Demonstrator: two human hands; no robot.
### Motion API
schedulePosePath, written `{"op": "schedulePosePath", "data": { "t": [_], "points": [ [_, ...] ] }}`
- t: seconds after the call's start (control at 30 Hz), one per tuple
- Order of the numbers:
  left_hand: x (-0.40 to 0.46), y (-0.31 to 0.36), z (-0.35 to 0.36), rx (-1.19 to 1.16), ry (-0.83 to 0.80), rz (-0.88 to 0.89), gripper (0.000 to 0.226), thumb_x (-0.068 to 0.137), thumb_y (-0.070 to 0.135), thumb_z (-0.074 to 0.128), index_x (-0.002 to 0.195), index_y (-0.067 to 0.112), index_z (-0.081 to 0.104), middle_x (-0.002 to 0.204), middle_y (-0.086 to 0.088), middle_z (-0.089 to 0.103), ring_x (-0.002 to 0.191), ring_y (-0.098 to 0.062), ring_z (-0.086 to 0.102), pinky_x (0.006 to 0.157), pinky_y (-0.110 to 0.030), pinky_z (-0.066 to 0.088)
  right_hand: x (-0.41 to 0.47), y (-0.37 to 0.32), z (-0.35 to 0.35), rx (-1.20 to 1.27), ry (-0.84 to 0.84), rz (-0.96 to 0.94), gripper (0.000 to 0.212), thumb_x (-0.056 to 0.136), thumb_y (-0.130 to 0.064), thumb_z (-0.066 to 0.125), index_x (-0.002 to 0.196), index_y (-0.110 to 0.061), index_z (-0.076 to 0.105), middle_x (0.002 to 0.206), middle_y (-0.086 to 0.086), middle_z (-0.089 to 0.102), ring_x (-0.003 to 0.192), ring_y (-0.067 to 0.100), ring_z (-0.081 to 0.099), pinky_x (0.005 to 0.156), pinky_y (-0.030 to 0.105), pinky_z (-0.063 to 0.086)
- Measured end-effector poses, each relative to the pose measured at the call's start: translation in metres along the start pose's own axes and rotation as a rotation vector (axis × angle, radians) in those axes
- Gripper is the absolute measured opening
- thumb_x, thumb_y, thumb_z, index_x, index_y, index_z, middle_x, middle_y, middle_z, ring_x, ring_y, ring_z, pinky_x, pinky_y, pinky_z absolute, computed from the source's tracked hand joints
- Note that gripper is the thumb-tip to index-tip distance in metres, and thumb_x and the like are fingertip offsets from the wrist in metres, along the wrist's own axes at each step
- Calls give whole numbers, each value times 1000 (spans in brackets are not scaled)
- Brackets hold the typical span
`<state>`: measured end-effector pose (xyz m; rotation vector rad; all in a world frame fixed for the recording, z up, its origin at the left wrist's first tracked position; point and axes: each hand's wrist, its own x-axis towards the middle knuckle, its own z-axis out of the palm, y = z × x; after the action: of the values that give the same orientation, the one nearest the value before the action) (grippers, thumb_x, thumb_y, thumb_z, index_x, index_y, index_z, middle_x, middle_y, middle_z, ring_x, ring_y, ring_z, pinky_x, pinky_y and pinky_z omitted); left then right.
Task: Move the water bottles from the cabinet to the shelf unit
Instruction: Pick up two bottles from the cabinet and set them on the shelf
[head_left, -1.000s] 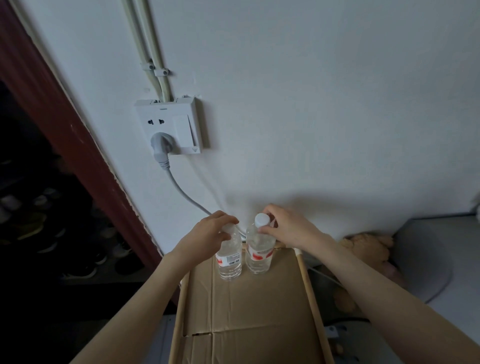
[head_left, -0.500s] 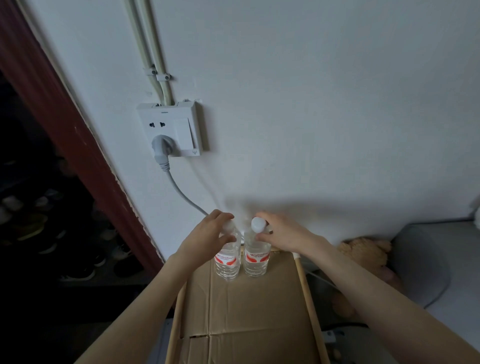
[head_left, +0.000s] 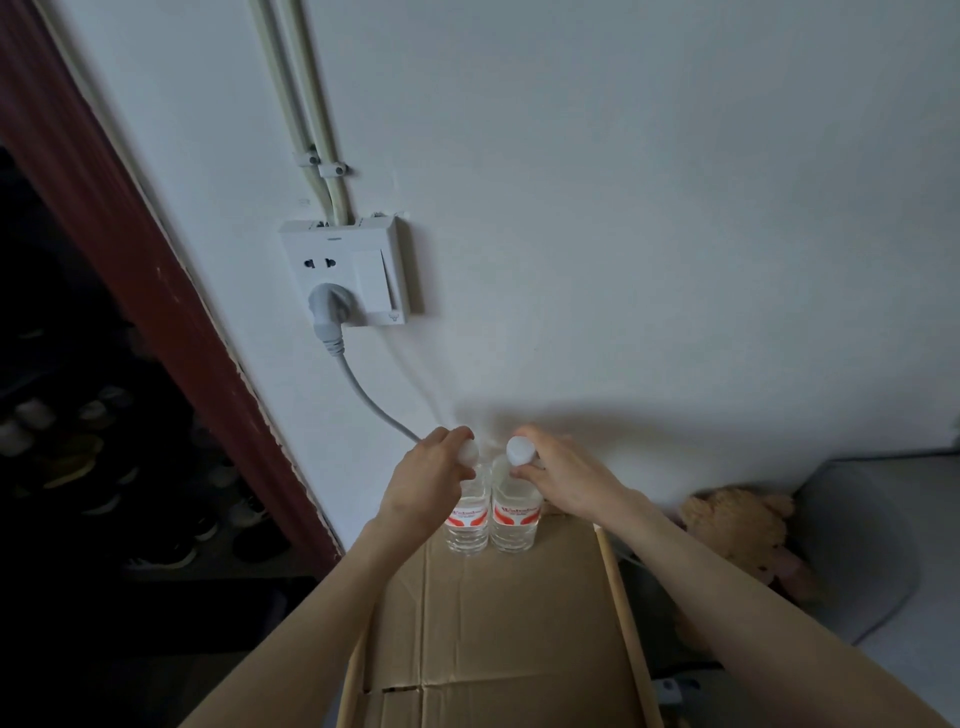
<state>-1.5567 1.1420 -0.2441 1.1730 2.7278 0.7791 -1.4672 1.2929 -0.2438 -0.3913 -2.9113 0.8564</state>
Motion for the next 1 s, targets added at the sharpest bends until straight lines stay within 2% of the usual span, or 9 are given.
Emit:
{"op": "schedulePosePath", "data": {
  "t": [0.17,0.3,0.53,0.63,0.7,0.73,0.83,0.9,1.0],
  "points": [
    [4,-2,3,-20,23,-49,32,85,11,57,116,13,51,108,-11,59,95,-31,56,81,-42,46,3,1,4,24,76,-21,31,89,-26,56,117,-15,48,103,9,64,92,27,59,69,29,38],
    [1,-3,8,-80,57,-66,40,86,16,58,125,14,48,116,-10,57,101,-29,55,85,-37,45,5,8,10,176,70,52,45,86,-32,60,127,-22,45,123,3,60,112,22,55,91,35,47],
    [-25,-19,25,-337,183,-57,56,84,18,63,133,25,36,127,5,44,109,-12,52,90,-32,48,-15,32,32,701,94,238,78,79,-19,70,143,-19,25,146,-6,33,134,9,31,106,24,31],
    [-44,-27,40,-446,293,-156,48,83,23,64,121,34,37,116,16,42,105,-4,49,85,-31,45,-22,45,55,665,35,318,95,70,-41,73,145,-23,18,149,-6,31,134,14,34,110,37,33],
    [-53,-35,55,-441,287,-213,44,83,25,63,119,29,39,110,14,44,104,-11,51,86,-33,45,-22,61,77,617,-43,360,105,59,-64,71,143,-28,21,142,-5,44,127,14,46,106,45,40],
    [-55,-42,67,-418,244,-245,45,82,23,64,121,24,41,110,11,44,105,-16,51,89,-34,44,-20,69,88,598,-79,377,102,59,-64,71,142,-27,23,138,-8,47,124,13,48,105,43,41],
    [-58,-57,93,-450,33,-374,64,79,26,68,132,15,34,127,-2,45,118,-24,47,99,-39,41,-21,62,99,657,-113,402,76,74,-35,72,137,-22,32,126,-15,46,119,5,45,99,25,37],
    [-53,-68,111,-542,-67,-434,77,76,37,68,138,25,24,139,-6,42,125,-26,44,101,-49,40,-13,67,109,684,-108,433,68,77,-26,71,135,-21,35,127,-11,49,115,3,45,95,23,37],
    [-47,-78,126,-650,-75,-490,73,74,46,65,135,35,28,133,0,52,119,-18,52,97,-50,44,-10,74,122,750,-41,483,67,77,-20,72,134,-17,37,134,-2,52,121,11,49,99,29,40]
  ]
}}
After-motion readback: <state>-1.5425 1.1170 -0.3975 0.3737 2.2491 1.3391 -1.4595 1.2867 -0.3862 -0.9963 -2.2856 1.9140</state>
